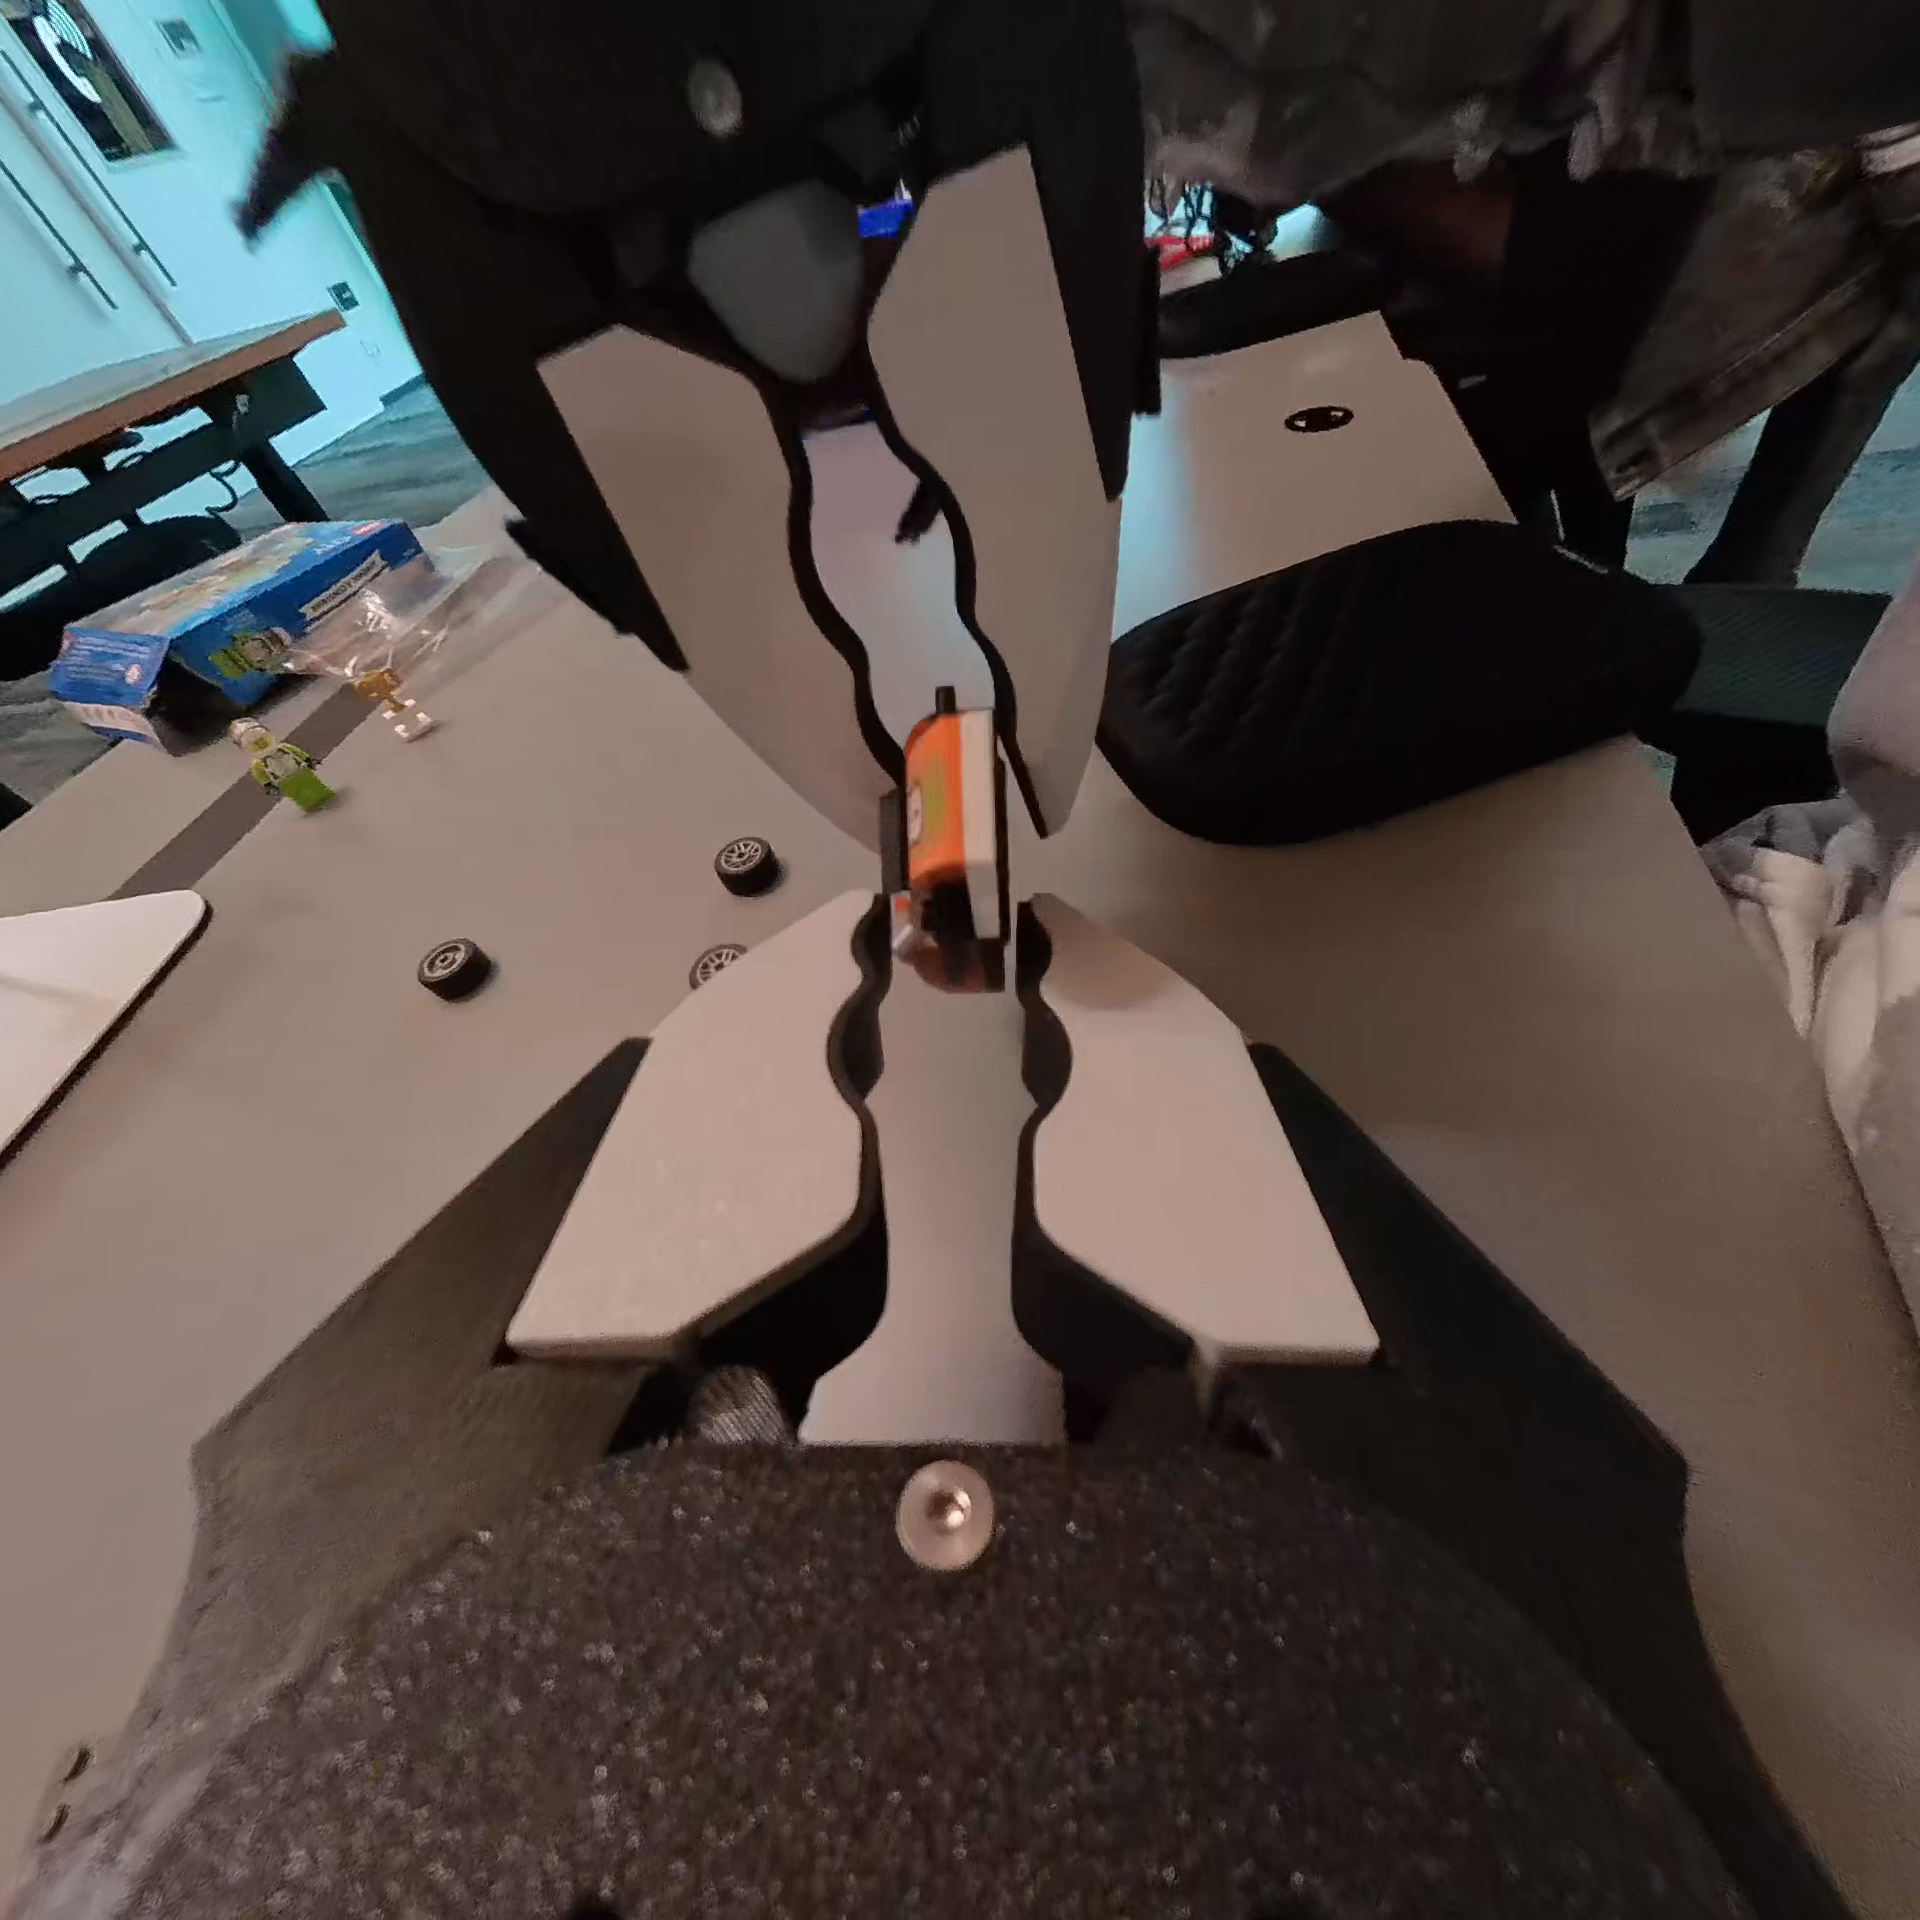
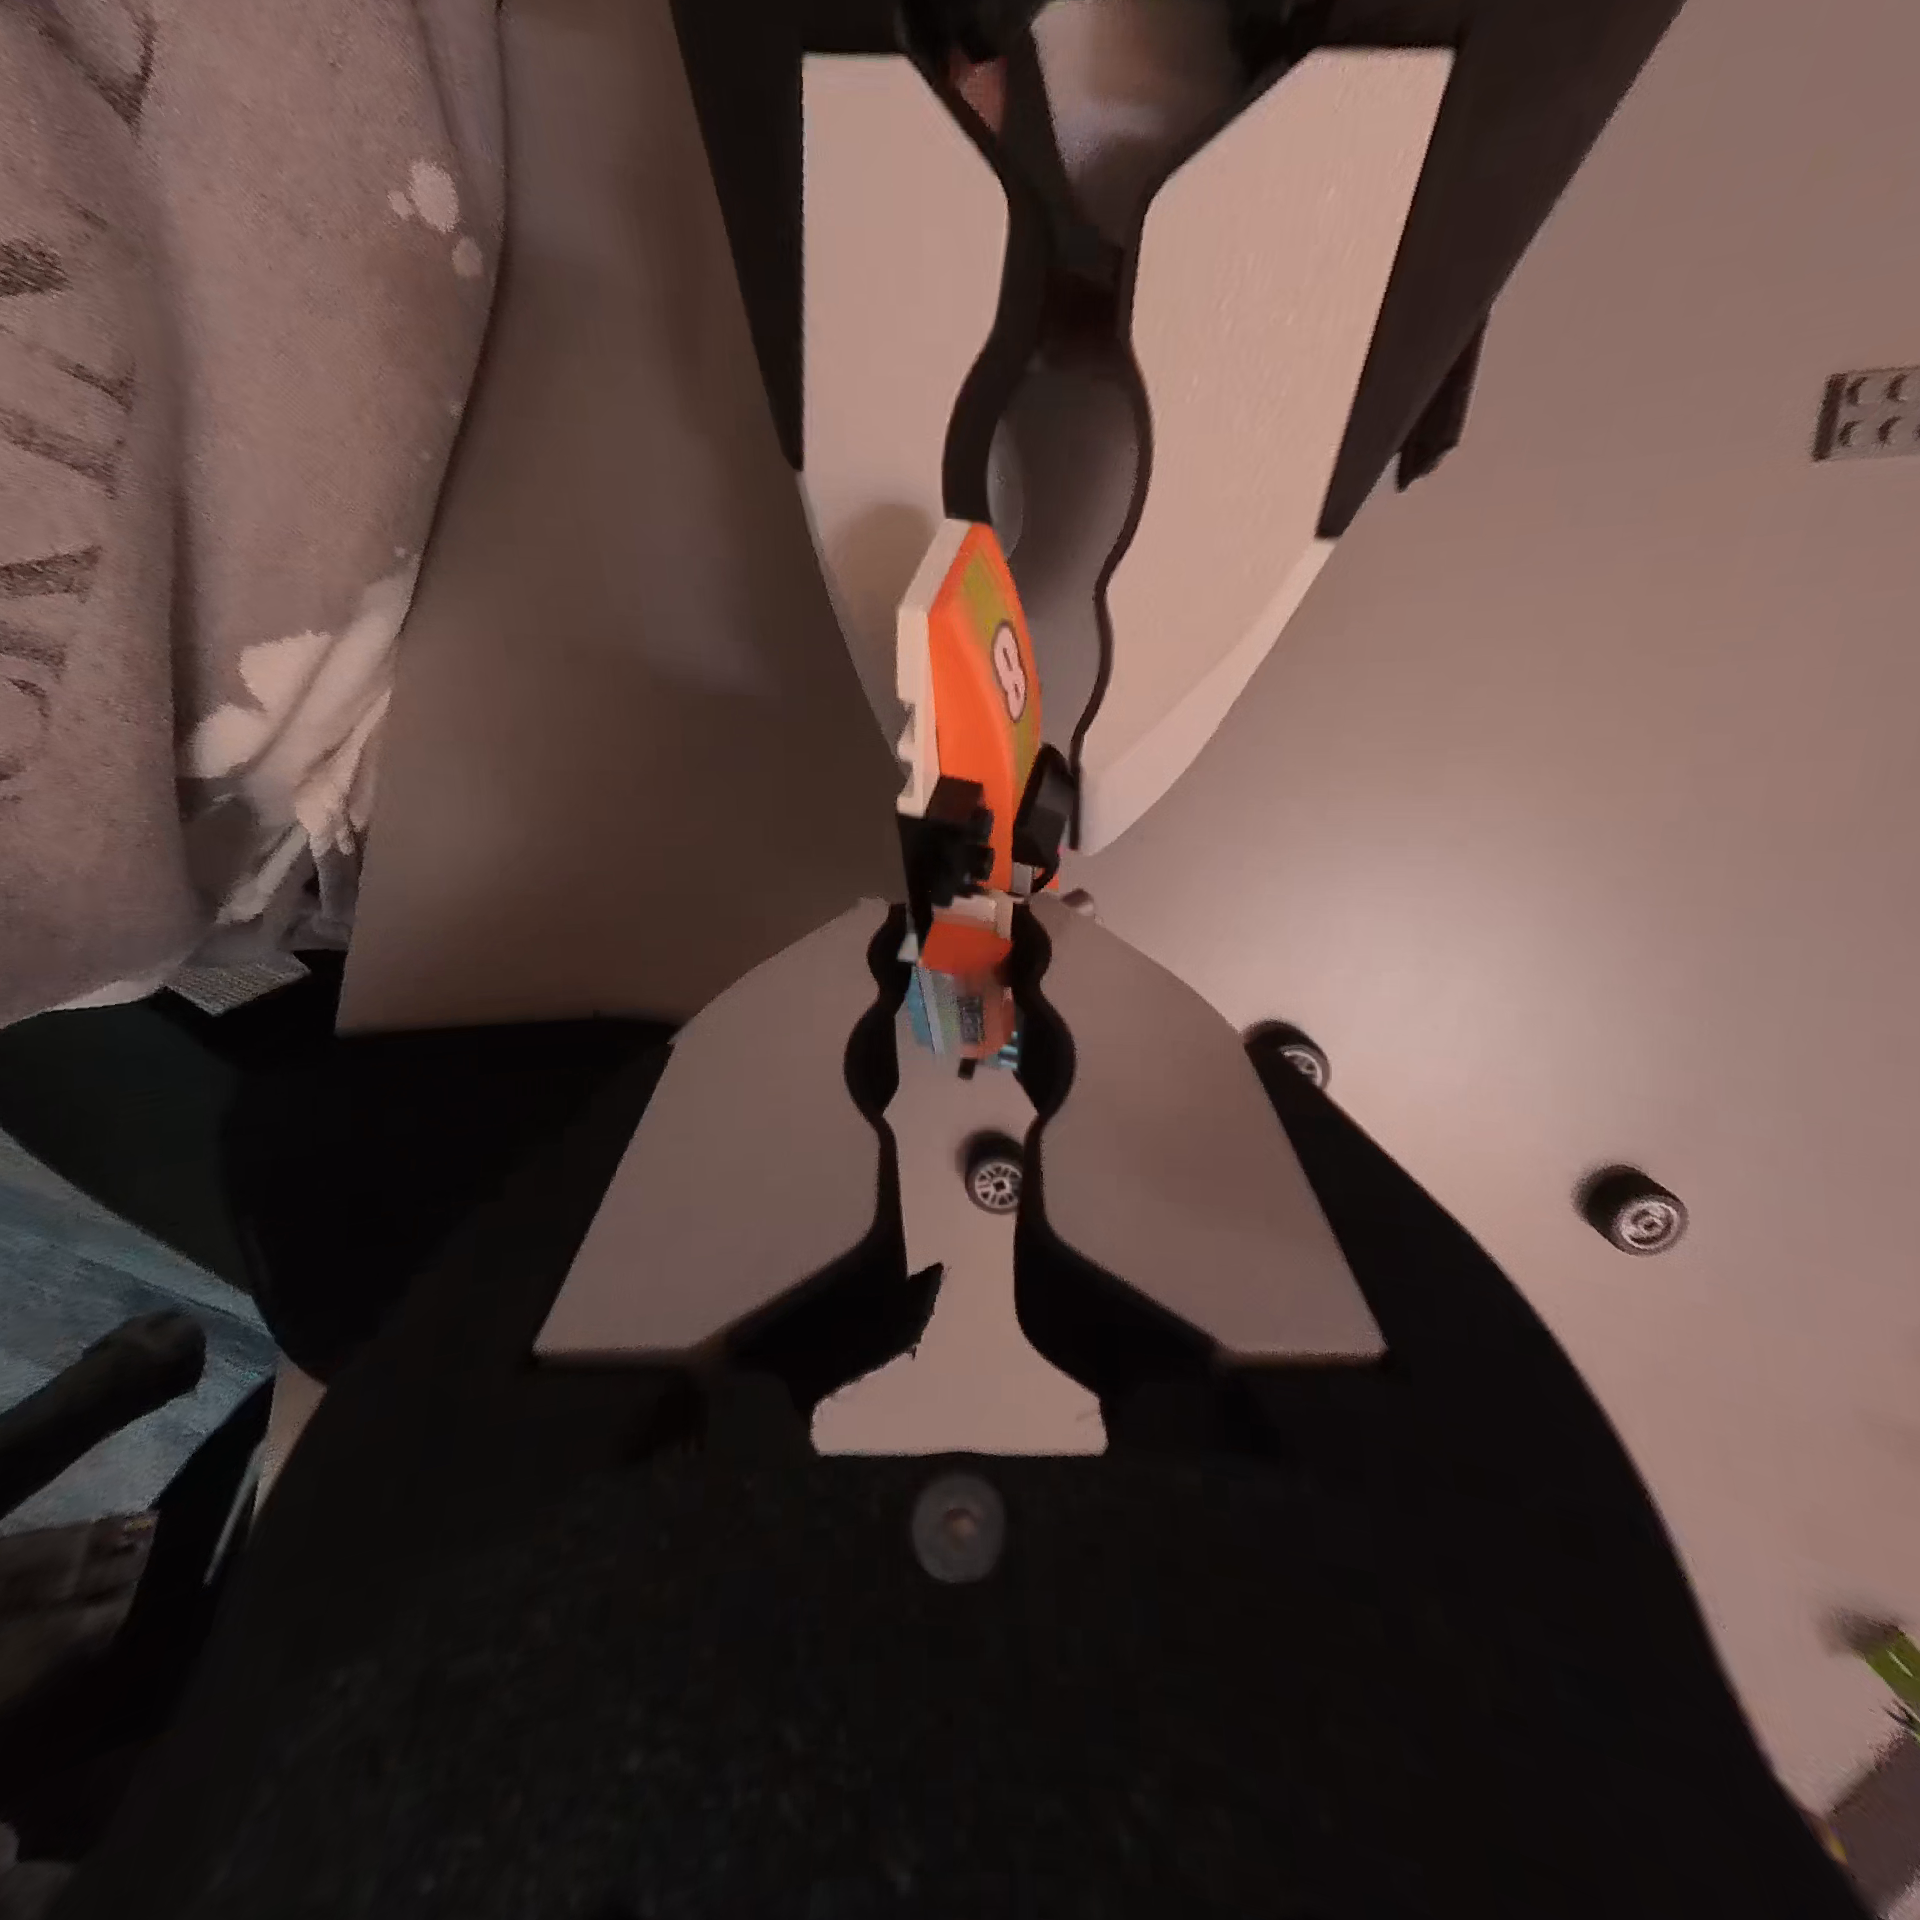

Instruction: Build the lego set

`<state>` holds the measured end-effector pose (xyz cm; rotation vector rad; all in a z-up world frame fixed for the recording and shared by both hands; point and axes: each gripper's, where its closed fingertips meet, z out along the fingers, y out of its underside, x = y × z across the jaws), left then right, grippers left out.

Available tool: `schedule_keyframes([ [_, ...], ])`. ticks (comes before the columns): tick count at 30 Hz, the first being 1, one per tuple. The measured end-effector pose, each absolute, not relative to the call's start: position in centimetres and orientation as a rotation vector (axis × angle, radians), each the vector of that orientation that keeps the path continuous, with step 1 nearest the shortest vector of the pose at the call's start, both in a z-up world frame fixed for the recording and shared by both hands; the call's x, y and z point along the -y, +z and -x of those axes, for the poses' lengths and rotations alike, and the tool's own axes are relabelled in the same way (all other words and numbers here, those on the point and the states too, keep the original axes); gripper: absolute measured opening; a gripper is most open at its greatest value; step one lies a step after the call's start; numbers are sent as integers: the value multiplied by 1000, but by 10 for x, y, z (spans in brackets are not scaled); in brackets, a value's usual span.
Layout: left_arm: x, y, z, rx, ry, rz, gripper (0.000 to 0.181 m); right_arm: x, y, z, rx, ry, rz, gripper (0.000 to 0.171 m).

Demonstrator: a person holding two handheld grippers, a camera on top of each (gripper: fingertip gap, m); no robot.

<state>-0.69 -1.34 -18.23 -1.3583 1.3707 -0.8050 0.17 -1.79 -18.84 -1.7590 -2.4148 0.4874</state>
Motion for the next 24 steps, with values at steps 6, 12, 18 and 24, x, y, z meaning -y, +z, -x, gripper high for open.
schedule_keyframes([
  [6,15,-185,3,-1357,-845,1382,21,19,-204,-4,2369,604,1785,19],
  [12,11,-186,1,-1330,-818,1397,21,16,-204,-5,2357,642,1767,19],
  [18,7,-180,4,-1311,-749,1375,20,11,-200,0,2304,634,1709,19],
  [24,-1,-169,11,-1278,-629,1313,20,-4,-173,-4,1988,797,1672,25],
])
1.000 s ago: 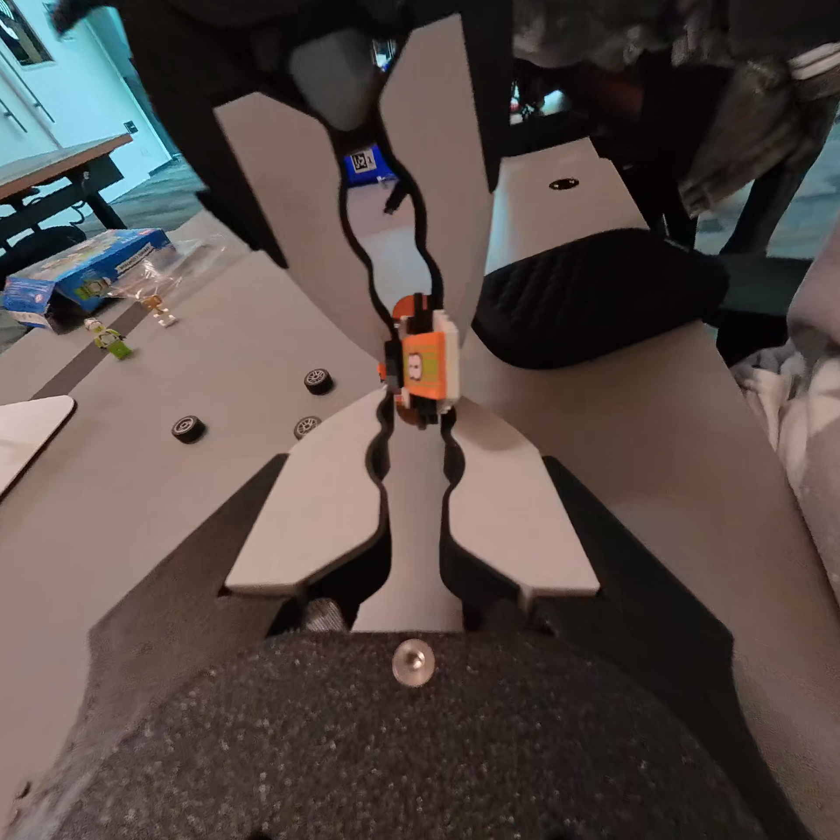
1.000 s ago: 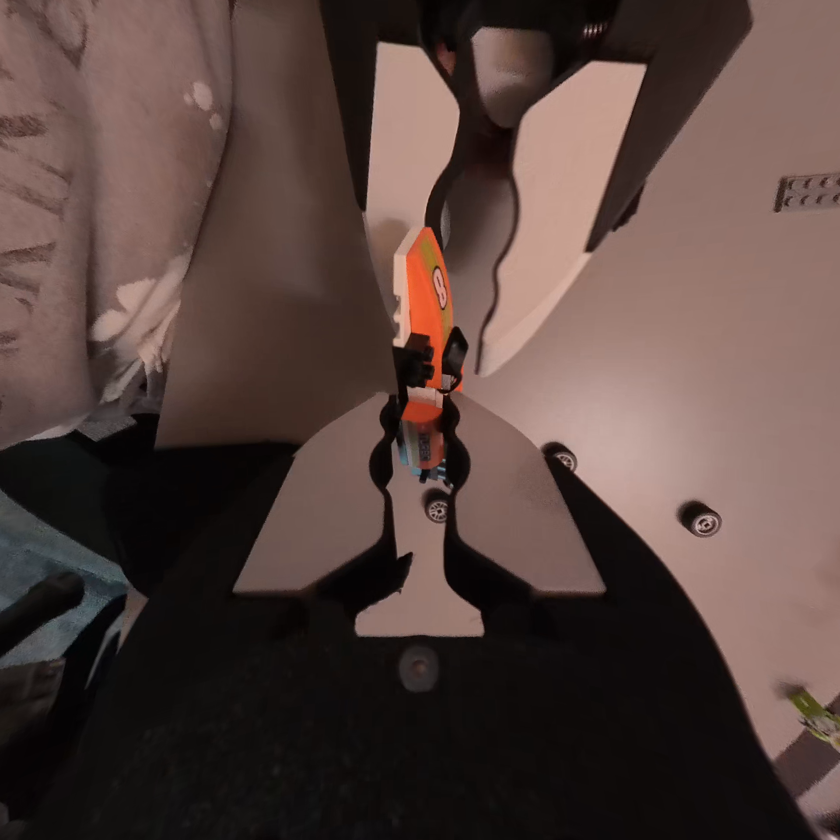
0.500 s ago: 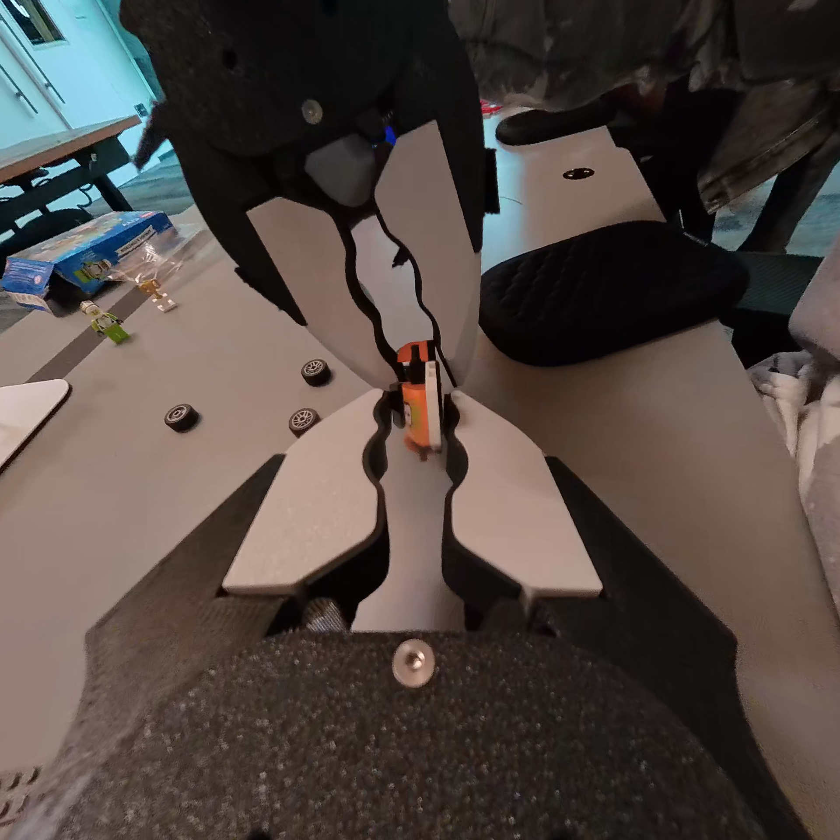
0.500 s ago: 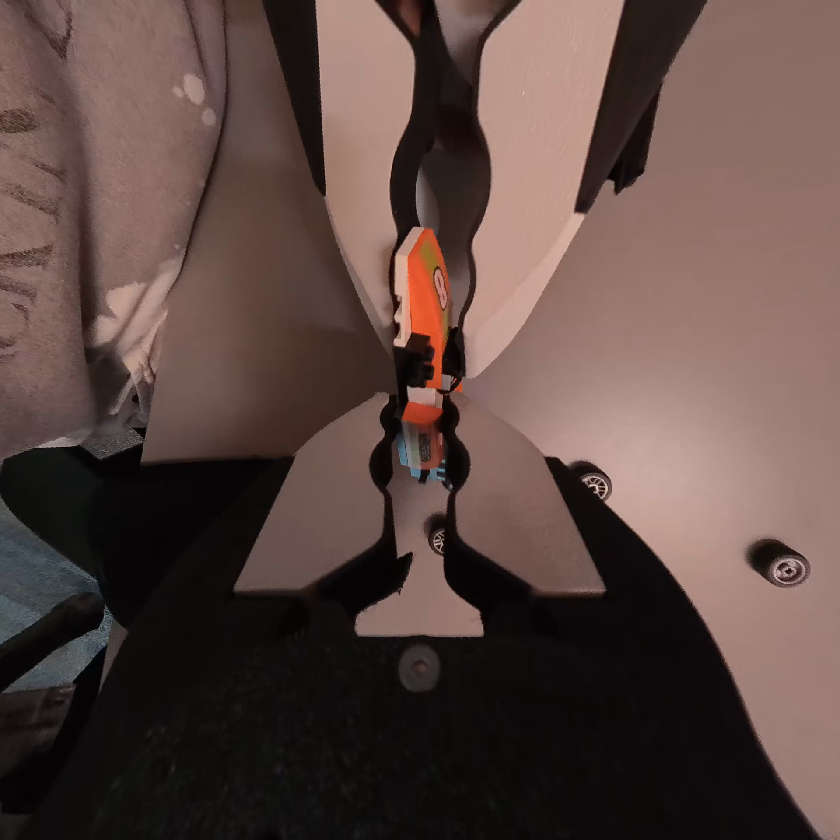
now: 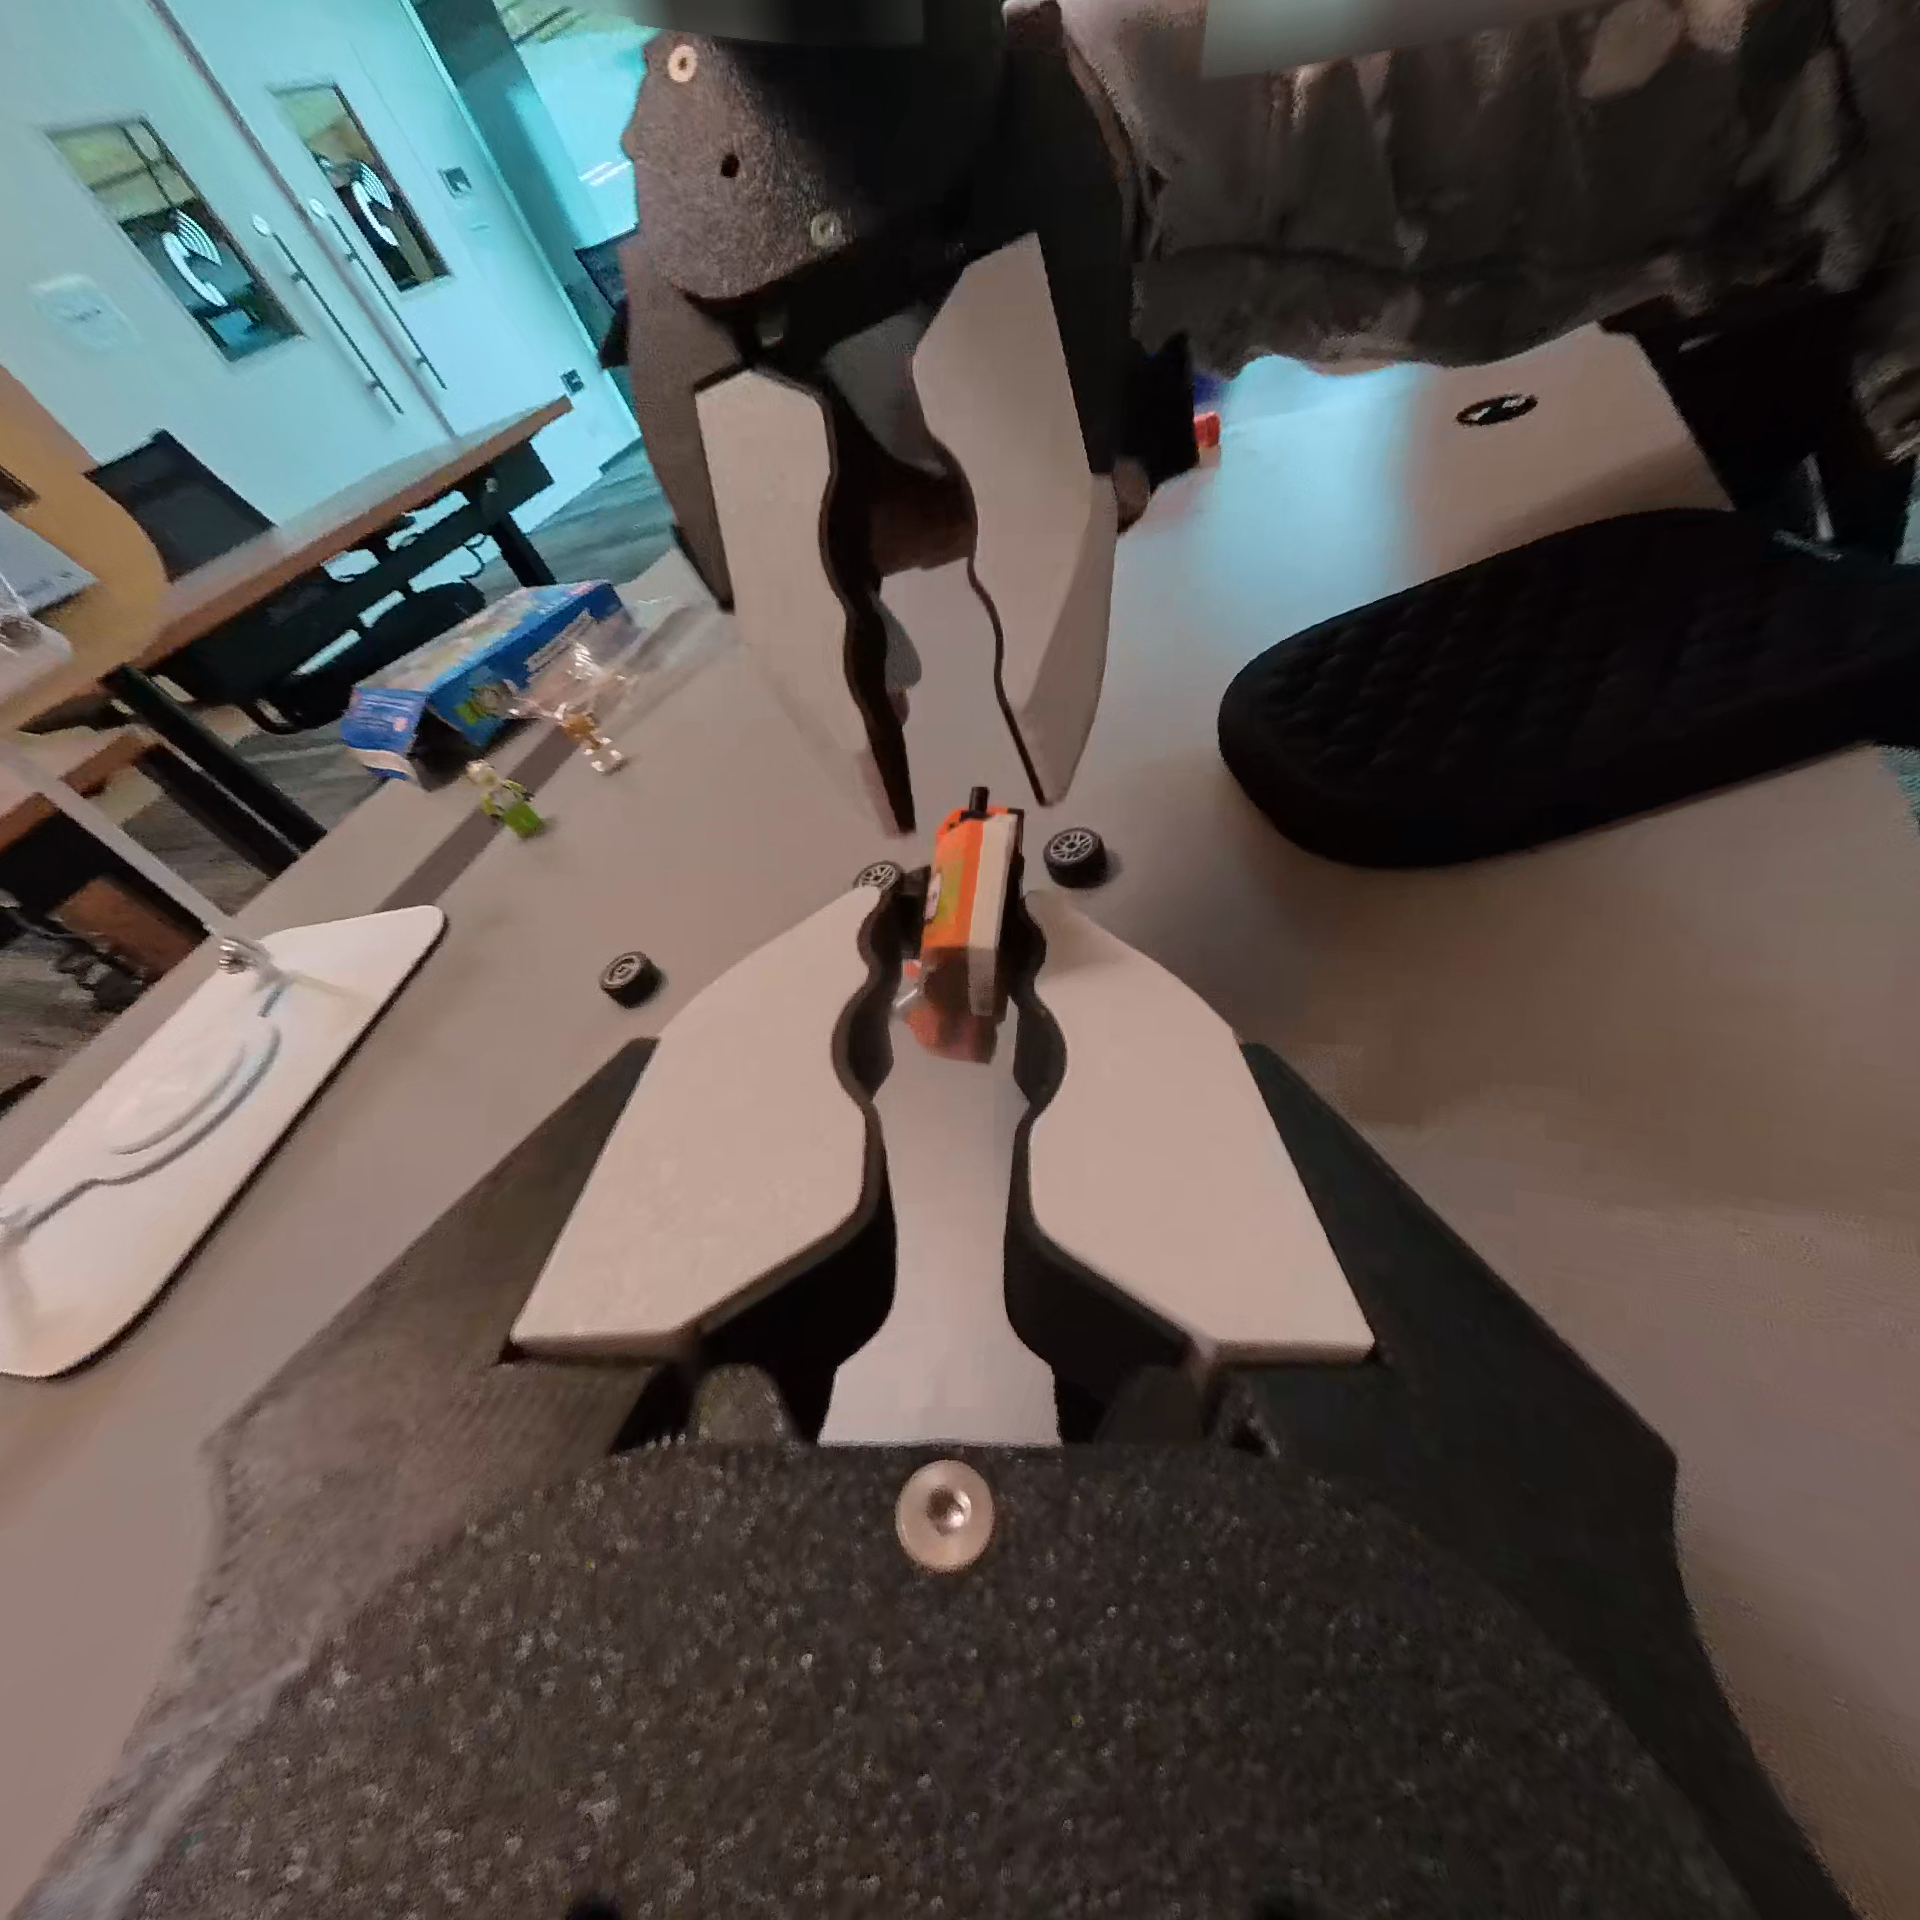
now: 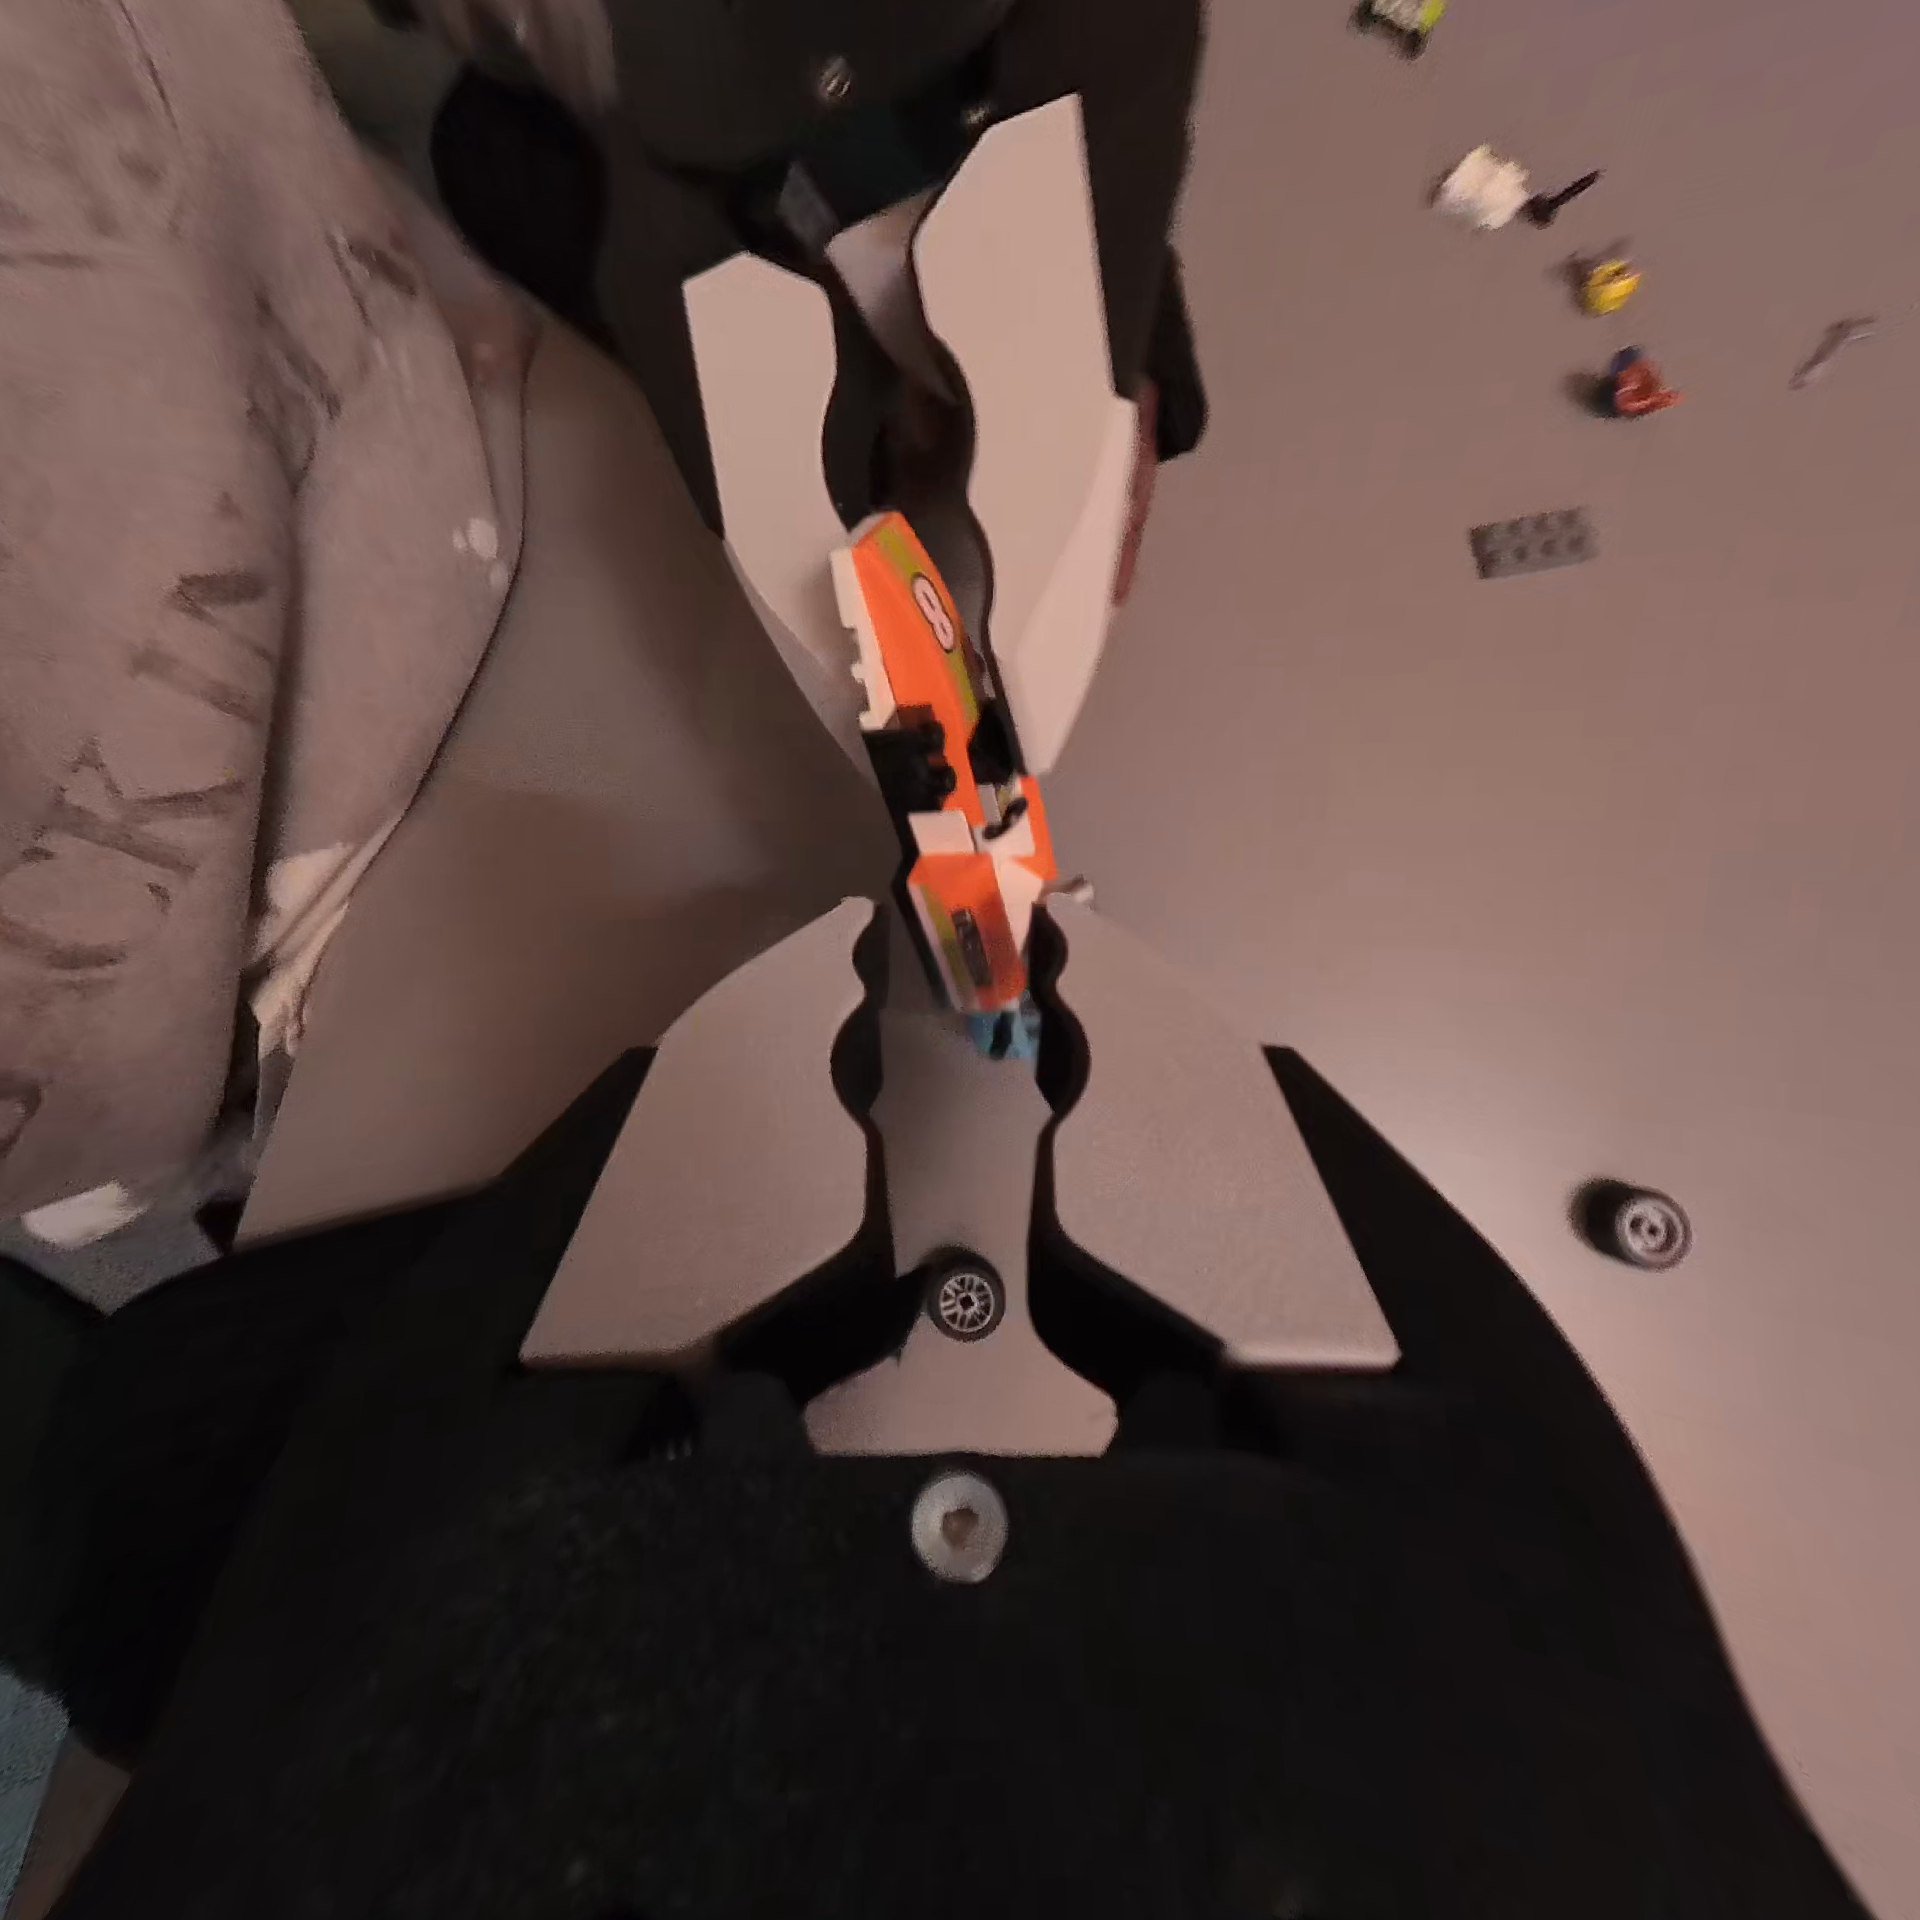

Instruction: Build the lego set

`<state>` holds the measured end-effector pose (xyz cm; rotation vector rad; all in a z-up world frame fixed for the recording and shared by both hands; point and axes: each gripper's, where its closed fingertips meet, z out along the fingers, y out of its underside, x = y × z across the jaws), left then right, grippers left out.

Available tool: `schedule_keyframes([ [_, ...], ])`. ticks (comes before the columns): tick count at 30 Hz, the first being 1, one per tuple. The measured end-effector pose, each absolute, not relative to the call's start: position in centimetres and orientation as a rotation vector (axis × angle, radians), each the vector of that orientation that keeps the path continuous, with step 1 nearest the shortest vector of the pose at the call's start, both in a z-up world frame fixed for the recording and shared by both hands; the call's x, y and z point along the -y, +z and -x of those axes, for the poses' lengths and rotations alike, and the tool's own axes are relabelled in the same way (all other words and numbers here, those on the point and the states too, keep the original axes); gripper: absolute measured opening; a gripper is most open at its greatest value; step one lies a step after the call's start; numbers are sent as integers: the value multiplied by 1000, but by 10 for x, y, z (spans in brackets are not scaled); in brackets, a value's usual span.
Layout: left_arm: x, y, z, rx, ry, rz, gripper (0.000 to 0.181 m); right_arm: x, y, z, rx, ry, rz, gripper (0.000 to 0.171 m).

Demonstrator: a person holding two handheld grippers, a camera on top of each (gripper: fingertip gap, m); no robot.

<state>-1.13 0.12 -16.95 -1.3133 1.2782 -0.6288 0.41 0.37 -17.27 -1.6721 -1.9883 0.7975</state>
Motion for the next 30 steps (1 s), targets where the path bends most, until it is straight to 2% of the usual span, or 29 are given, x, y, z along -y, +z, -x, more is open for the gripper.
schedule_keyframes([
  [6,1,-173,12,-1305,-594,1301,19,-19,-200,-55,1820,625,1805,36],
  [13,0,-175,10,-1289,-634,1333,19,-16,-242,-87,1737,578,1952,36],
  [18,-1,-177,9,-1269,-673,1368,19,-20,-258,-87,1764,524,1990,31],
  [19,-2,-178,9,-1265,-674,1374,19,-21,-260,-88,1767,526,1996,22],
  [20,-2,-178,9,-1261,-677,1385,19,-22,-260,-88,1760,525,1999,21],
  [23,-4,-179,10,-1232,-710,1430,19,-26,-237,-73,1616,656,1916,21],
  [28,-8,-178,9,-1188,-784,1504,19,-18,-131,-20,1149,1061,1511,21],
  [30,-8,-177,9,-1182,-790,1526,19,-12,-124,-9,1125,1088,1449,21],
])
